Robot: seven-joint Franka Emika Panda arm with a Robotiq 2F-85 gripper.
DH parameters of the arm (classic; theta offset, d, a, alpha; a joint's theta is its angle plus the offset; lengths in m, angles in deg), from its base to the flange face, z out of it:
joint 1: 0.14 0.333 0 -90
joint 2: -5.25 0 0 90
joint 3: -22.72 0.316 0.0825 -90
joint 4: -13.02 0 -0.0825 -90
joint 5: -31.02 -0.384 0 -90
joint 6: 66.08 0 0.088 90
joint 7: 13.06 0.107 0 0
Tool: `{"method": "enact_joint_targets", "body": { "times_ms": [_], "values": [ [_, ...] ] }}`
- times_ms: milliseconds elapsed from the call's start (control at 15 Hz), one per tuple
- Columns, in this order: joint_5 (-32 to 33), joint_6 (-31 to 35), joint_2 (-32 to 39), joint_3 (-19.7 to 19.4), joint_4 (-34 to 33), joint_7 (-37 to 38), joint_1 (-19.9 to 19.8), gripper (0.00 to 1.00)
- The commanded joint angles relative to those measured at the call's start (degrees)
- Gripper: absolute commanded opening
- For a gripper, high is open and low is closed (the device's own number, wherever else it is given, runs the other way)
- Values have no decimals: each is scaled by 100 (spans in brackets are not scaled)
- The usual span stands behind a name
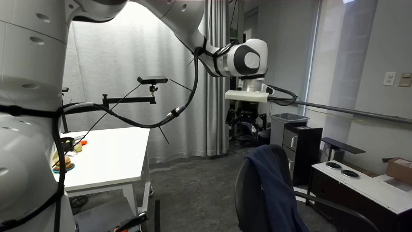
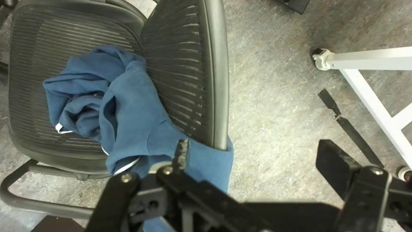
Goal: Put the hoodie on the seat of the chair
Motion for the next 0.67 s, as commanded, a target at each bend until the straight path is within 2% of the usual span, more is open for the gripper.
{"method": "enact_joint_targets", "body": {
  "times_ms": [0, 600],
  "values": [
    [17, 504, -78, -250, 467, 62, 16, 100],
    [217, 1338, 674, -791, 332, 252, -147, 100]
  ]
}}
